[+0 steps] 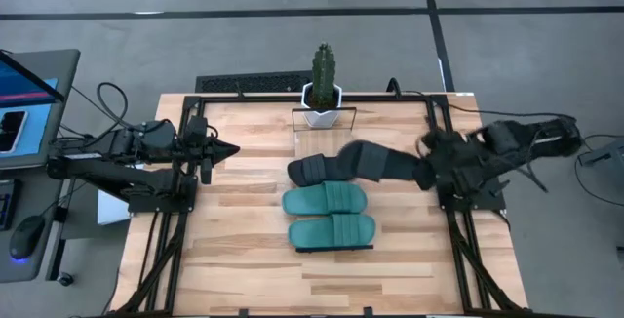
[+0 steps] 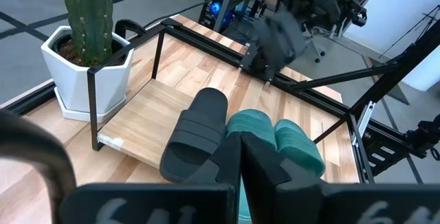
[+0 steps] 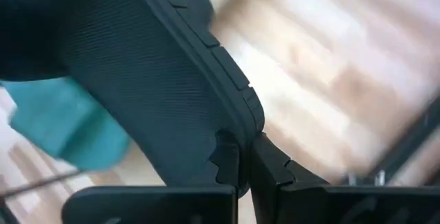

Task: Pick and place slides into the shelf
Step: Put the black slipper on the shelf

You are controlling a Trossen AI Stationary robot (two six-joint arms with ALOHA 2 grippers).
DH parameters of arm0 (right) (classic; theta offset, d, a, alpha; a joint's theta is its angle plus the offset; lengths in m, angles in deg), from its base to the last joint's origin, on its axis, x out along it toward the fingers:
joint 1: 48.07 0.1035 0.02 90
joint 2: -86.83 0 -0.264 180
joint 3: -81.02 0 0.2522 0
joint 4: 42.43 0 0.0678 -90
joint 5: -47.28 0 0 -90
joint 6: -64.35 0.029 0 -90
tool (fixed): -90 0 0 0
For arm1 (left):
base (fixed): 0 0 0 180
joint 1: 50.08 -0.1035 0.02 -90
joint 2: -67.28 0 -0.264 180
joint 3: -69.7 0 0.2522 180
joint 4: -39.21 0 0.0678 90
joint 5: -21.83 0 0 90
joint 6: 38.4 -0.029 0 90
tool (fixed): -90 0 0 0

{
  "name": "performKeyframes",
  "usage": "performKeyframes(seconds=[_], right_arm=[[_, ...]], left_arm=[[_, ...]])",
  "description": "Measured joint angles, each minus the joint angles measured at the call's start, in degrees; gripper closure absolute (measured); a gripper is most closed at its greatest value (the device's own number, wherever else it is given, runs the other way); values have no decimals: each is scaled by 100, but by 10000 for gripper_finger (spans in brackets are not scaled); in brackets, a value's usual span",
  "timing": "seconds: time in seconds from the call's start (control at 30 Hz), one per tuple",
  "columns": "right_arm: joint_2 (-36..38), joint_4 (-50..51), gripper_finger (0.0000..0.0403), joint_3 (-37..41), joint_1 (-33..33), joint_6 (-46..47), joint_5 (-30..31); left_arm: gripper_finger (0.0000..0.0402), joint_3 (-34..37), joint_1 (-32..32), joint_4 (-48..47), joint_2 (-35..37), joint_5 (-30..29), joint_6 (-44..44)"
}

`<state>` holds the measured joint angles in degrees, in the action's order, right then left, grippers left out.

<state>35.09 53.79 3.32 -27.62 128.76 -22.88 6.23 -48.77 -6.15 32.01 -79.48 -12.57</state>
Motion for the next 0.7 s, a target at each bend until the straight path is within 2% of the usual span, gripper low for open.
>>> performKeyframes(seconds=[0.13, 0.37, 0.53, 0.7], right_arm=[[-298, -736, 402, -413, -1348, -1862, -268], [-1448, -1278, 402, -1412, -3360, -4661, -1628], [-2538, -1279, 402, -2135, -4193, -5960, -2114], [-3466, -1373, 402, -2649, -4645, -6513, -2556]], left_arm=[[401, 0, 0, 0, 2, 0, 6], [401, 0, 0, 0, 0, 0, 8], [401, 0, 0, 0, 0, 0, 8], [402, 0, 0, 2, 1, 0, 48]])
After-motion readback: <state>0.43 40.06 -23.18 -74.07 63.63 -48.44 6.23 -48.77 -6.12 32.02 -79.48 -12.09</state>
